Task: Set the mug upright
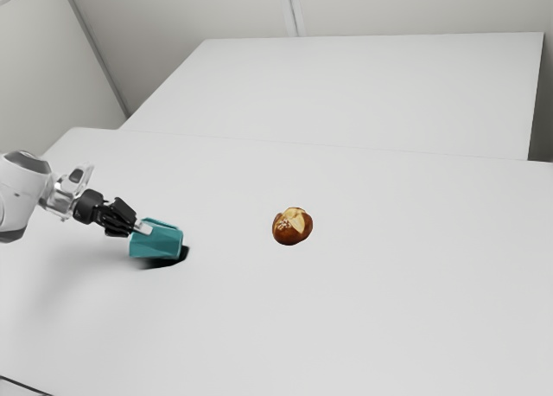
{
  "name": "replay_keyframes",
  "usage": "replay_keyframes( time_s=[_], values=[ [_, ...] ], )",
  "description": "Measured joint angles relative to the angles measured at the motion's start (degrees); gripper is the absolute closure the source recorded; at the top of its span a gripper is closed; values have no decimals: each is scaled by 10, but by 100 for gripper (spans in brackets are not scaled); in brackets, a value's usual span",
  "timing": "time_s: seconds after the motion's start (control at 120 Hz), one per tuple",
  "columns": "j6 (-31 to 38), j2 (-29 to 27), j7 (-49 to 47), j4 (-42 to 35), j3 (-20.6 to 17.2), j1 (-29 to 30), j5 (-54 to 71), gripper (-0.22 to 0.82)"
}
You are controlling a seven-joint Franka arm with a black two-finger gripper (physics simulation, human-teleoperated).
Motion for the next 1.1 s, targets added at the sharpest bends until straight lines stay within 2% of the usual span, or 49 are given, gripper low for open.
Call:
replay_keyframes(
  time_s=[0.183,0.267,0.358,0.575,0.817,1.1],
  values=[
    [-3,-29,7,-3,0,-1,1,76],
    [-3,-53,2,-1,-18,-4,12,77],
    [1,-68,-16,33,-57,-6,59,77],
    [29,-72,-87,145,-183,-14,272,78],
    [127,-67,-163,158,-257,-53,468,79],
    [228,-29,-257,153,-270,-102,565,79]
  ],
)
